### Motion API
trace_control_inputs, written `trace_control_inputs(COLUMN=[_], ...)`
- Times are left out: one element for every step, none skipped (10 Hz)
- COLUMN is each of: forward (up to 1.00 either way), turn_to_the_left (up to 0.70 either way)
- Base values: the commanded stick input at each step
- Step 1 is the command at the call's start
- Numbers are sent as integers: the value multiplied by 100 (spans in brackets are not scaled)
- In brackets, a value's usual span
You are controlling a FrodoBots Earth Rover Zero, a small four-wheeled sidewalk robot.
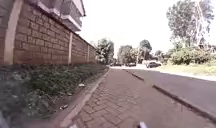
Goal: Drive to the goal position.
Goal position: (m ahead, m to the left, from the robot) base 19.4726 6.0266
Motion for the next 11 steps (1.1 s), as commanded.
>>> trace_control_inputs(forward=[100,100,100,100,100,100,100,100,100,100,100], turn_to_the_left=[-40,-40,-40,-35,-26,-17,-9,0,0,-21,-32])
